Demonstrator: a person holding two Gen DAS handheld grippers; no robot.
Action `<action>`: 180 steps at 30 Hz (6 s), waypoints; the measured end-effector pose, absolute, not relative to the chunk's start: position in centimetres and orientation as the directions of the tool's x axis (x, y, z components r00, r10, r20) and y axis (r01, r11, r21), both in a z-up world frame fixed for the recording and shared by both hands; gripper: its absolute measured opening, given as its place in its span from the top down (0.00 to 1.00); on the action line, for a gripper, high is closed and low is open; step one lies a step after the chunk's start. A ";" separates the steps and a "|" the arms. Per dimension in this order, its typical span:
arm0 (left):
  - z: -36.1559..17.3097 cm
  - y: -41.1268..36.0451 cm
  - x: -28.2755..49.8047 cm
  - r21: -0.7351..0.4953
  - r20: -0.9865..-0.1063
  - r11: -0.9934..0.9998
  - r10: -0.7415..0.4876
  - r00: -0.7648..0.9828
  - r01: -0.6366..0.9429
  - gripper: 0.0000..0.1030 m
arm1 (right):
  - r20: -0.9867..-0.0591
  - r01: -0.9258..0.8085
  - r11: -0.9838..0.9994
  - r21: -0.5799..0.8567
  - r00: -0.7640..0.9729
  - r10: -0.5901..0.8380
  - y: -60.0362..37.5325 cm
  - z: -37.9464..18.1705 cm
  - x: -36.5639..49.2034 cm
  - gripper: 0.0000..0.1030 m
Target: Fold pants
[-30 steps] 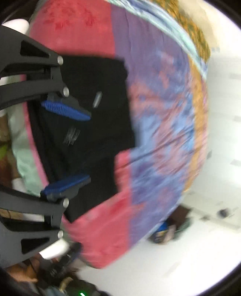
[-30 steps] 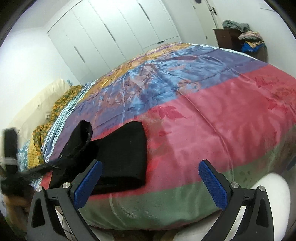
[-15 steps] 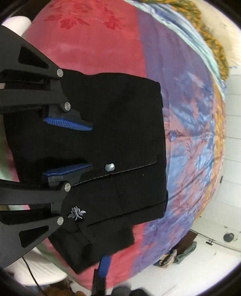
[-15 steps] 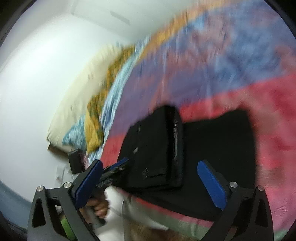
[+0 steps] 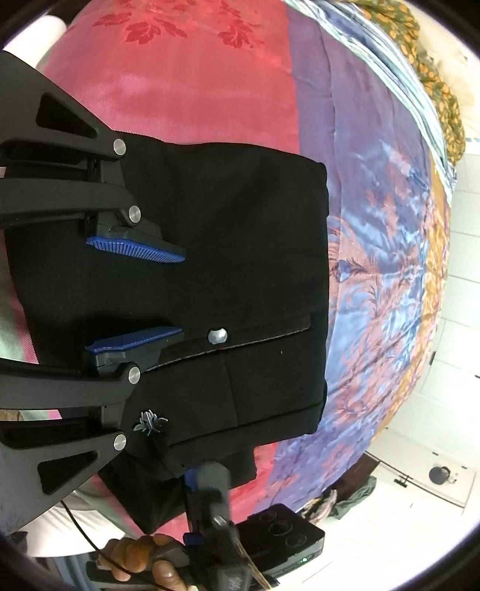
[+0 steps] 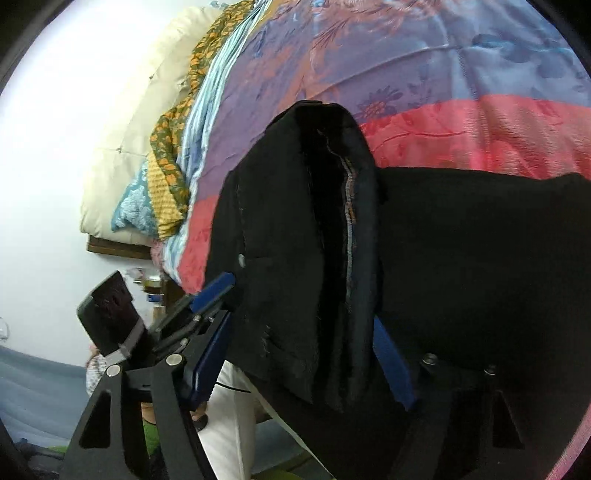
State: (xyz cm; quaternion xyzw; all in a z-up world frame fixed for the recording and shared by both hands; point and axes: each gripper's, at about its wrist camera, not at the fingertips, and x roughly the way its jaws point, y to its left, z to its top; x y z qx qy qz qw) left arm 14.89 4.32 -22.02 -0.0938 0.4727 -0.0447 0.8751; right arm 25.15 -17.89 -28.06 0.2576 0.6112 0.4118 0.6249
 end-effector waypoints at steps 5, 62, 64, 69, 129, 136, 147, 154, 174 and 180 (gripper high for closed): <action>-22.3 4.4 15.1 -0.216 -0.817 0.976 -0.175 0.549 -0.010 0.63 | -0.575 -0.231 0.545 0.806 -0.087 0.813 -17.3 -28.5 24.6 0.40; -19.8 -2.8 10.8 0.058 -0.829 0.984 -0.048 0.557 0.171 0.43 | -0.782 -0.426 0.833 0.353 0.355 0.512 -28.5 -21.9 14.4 0.51; -18.5 -2.7 10.6 0.043 -0.813 0.985 -0.064 0.579 0.169 0.41 | -0.773 -0.422 0.835 0.353 0.372 0.514 -28.3 -19.4 15.8 0.51; -17.4 -3.5 11.5 0.065 -0.792 0.982 -0.058 0.608 0.178 0.34 | -0.709 -0.480 0.814 0.329 0.443 0.548 -25.8 -14.3 21.2 0.49; -22.9 -1.2 11.9 -0.062 -0.879 0.998 -0.049 0.474 -0.012 0.06 | -0.711 -0.368 0.894 0.256 0.555 0.432 -25.9 -23.9 10.4 0.34; -22.9 -1.3 11.9 -0.060 -0.879 0.998 -0.047 0.475 -0.011 0.06 | -0.717 -0.382 0.895 0.230 0.556 0.421 -25.3 -24.0 10.3 0.30; -22.9 -1.4 11.9 -0.058 -0.879 0.998 -0.046 0.475 -0.011 0.05 | -0.718 -0.392 0.895 0.213 0.558 0.416 -24.8 -24.1 10.1 0.24; -23.0 -1.4 12.0 -0.057 -0.880 0.998 -0.045 0.474 -0.011 0.05 | -0.715 -0.392 0.892 0.224 0.557 0.424 -25.0 -24.1 10.2 0.24; -23.4 -1.2 12.2 -0.058 -0.886 0.998 -0.044 0.461 -0.016 0.01 | -0.712 -0.386 0.892 0.236 0.556 0.429 -25.0 -24.1 10.1 0.24; -23.5 -0.7 12.4 -0.095 -0.892 0.995 -0.074 0.445 -0.025 0.01 | -0.713 -0.383 0.894 0.234 0.558 0.425 -25.0 -24.1 10.1 0.24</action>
